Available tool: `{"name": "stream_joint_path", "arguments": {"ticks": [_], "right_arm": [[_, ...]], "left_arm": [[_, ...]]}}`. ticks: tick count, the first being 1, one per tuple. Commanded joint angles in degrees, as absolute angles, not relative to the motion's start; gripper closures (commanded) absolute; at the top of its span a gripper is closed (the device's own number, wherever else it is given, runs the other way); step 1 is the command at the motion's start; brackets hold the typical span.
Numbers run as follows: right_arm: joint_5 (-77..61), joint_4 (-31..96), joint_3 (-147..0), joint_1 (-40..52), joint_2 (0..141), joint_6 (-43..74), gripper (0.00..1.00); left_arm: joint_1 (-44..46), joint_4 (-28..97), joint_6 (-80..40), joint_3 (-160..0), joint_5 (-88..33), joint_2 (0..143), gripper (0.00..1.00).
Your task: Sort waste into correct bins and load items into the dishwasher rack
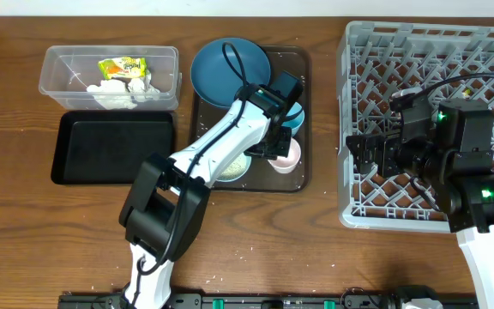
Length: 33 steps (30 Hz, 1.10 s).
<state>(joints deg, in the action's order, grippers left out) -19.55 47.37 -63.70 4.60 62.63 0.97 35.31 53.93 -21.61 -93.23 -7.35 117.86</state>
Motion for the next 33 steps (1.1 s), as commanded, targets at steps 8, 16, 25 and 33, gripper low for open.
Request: {"name": "stream_joint_path", "arguments": {"ticks": [8,16,25,33], "right_arm": [[-21.96,47.22,-64.71,3.95,62.65,0.36,0.01],[-34.94,40.29,-64.69,5.78,65.21,0.32,0.01],[-57.23,24.99,-64.69,10.41,70.24,-1.45,0.01],[-58.54,19.84,-64.69,13.67,71.53,-1.43,0.01]], "left_arm": [[29.39,58.13,-19.27,-94.48,-19.81,108.79,0.94],[19.77,59.94,-10.63,-94.48,-45.01,99.35,0.94],[14.87,60.60,-7.07,-94.45,-66.08,98.54,0.94],[10.61,60.51,-7.07,-94.45,-79.24,98.54,0.94]]}}
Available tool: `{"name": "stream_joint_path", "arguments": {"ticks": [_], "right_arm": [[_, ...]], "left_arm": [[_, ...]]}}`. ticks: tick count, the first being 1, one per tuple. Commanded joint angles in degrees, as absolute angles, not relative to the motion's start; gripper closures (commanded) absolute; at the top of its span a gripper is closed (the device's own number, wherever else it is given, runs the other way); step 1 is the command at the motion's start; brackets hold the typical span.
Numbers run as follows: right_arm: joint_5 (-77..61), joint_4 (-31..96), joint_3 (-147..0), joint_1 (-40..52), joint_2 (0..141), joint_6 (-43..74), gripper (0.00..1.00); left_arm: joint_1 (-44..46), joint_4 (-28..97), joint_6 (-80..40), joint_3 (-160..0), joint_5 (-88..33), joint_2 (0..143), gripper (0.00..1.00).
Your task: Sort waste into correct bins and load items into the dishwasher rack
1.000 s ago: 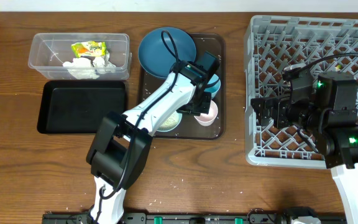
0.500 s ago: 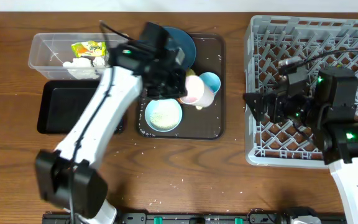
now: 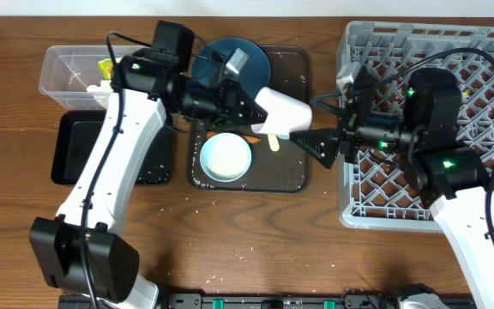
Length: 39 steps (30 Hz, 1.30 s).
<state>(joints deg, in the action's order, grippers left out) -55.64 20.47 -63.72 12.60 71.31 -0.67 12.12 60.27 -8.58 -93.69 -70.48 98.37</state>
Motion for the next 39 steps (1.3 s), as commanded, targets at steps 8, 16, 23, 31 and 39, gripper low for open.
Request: {"name": "stream_joint_path", "arguments": {"ticks": [8,16,23,31,39], "right_arm": [[-58.52,17.30,-64.69,17.08,72.12,-5.06,0.09],[-58.54,14.50,-64.69,17.43,73.08,-5.23,0.13],[-58.52,9.34,-64.69,17.43,73.08,-5.23,0.09],[-58.52,7.64,-64.69,17.43,73.10,-5.23,0.28],[-58.52,7.01,-64.71,16.88,73.08,-4.19,0.51]], "left_arm": [[10.46,60.34,-7.07,-94.45,-84.53,98.52,0.94],[10.46,60.42,-6.00,-94.43,-84.68,98.52,0.94],[10.48,60.82,-5.98,-94.35,-82.91,98.52,0.94],[10.55,60.82,-5.96,-94.30,-82.89,98.52,0.93],[10.68,60.80,-5.98,-94.30,-81.67,98.52,0.77]]}}
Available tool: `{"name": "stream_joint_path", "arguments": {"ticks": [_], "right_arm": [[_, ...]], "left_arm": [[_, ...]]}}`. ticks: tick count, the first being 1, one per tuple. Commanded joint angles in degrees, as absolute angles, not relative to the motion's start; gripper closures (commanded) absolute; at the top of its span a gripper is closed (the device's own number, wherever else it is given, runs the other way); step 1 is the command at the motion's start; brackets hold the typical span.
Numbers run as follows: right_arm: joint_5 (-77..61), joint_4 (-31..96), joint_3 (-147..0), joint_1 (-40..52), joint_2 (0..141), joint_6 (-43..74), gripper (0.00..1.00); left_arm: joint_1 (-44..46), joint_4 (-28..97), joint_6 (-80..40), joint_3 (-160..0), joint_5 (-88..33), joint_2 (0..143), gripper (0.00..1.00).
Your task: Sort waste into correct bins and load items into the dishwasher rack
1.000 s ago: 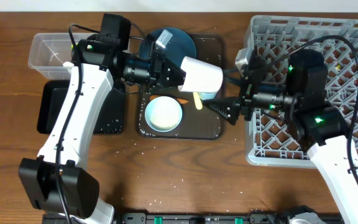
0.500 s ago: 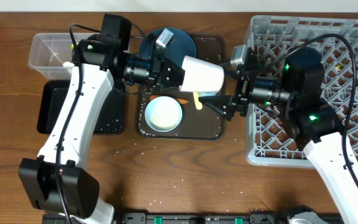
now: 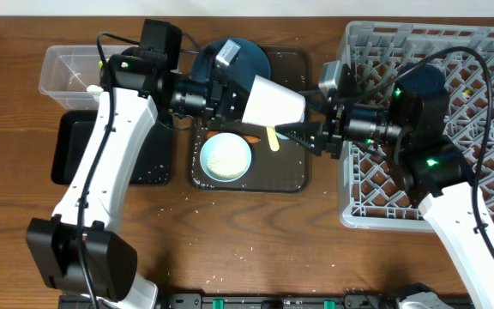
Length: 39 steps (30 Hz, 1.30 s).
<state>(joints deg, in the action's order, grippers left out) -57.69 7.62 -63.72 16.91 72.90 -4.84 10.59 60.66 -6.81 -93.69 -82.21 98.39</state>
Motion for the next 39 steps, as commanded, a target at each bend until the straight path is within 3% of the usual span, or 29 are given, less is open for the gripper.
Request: {"name": "stream_joint_path", "arguments": {"ticks": [1,9,14,19,28,39], "right_arm": [[-58.52,6.72,-64.71,16.49,72.95,-3.22,0.53],[-58.50,8.16,-64.71,5.82,69.97,5.15,0.69],[-55.42,16.69,-64.71,-4.27,67.20,6.74,0.69],[-42.46,29.98,-64.71,-10.79,64.84,9.34,0.66],[-16.82,48.73,-65.80,-10.83,63.00,15.75,0.67],[-4.27,64.77,-74.37,-3.31,68.93,16.25,0.65]], "left_arm": [[10.70,60.80,-6.00,-94.30,-80.75,98.52,0.75],[10.68,60.80,-6.02,-94.30,-72.14,98.52,0.62],[10.68,60.77,-6.07,-94.30,-62.87,98.52,0.60],[10.70,60.77,-6.26,-94.30,-52.82,98.52,0.59],[10.70,60.40,-6.26,-94.28,-32.08,98.54,0.59],[10.70,60.40,-7.79,-93.95,-19.18,98.65,0.59]]}}
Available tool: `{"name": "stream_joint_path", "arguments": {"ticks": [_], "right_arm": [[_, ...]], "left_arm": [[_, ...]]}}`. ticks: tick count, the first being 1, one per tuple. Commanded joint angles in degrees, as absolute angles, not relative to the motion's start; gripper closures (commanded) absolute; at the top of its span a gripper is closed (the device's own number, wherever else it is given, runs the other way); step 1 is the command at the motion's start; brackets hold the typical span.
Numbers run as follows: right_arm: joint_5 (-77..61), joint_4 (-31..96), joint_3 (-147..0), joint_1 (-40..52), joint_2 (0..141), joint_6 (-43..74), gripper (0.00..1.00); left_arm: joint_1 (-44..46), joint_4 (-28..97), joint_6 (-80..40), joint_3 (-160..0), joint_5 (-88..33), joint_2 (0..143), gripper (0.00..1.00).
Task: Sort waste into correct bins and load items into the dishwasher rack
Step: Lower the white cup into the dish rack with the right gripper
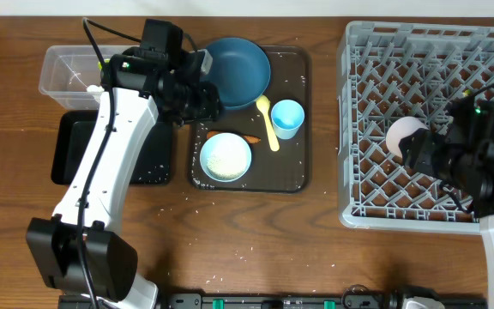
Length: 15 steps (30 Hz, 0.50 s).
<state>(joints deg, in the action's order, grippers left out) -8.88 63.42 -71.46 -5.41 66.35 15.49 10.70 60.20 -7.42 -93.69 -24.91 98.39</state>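
A pale pink cup [395,133] lies tipped on its side over the grey dishwasher rack [376,51], with my right gripper [407,146] shut on it. My left gripper [210,94] hovers at the left edge of the blue plate [243,69] on the dark serving tray [303,172], open and holding nothing. Also on the tray are a small blue cup [288,118], a yellow spoon [267,120], a white bowl of rice [225,157] and an orange scrap [247,137].
A clear bin [67,64] with wrappers and tissue stands at the back left. In front of it lies a black tray [84,150]. Crumbs are scattered on the wooden table near the front.
The pink cup has left my left gripper and is now in my right gripper over the rack. The left gripper has drawn back to the blue plate's left edge.
My left gripper was down at the pink cup on the serving tray while the right stood over the rack. Then the left held the cup raised and the right reached toward it, open. Then both met at the cup. Now the right holds it over the rack.
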Motion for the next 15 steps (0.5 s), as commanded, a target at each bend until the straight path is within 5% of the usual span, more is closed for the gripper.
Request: {"name": "stream_joint_path", "arguments": {"ticks": [1,15], "right_arm": [[-4.19,66.06,-75.33,-2.39,70.35,16.23,0.65],[-3.51,72.88,-78.61,3.07,89.25,13.19,0.62]], "left_arm": [[10.70,60.40,-7.79,-93.95,-18.63,98.70,0.58],[10.70,60.40,-7.77,-93.91,-16.80,98.74,0.58]]}}
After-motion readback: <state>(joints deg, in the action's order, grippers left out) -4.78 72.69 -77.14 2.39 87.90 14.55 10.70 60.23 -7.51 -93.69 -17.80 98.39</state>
